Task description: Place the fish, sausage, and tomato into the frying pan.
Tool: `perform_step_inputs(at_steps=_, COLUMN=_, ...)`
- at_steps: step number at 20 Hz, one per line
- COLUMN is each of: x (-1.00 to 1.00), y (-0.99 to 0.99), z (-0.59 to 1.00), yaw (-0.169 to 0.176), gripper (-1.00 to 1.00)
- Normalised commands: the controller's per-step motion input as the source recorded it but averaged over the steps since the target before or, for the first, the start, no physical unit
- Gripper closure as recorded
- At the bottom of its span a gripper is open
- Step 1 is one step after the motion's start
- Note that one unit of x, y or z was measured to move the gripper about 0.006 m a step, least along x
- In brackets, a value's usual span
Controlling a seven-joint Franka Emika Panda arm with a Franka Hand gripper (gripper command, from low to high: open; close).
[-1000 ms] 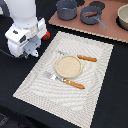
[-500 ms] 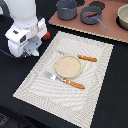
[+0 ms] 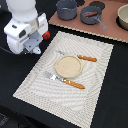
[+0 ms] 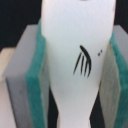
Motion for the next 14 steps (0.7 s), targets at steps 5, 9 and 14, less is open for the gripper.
perform_step_inputs(at_steps=5, x=1.0, y=0.51, z=1.0, yaw=0.0, gripper=1.0)
perform_step_inputs(at_steps=9, x=1.0, y=0.54, z=1.0, yaw=0.0, gripper=1.0)
perform_step_inputs(at_steps=14, x=1.0, y=0.54, z=1.0, yaw=0.0, gripper=1.0)
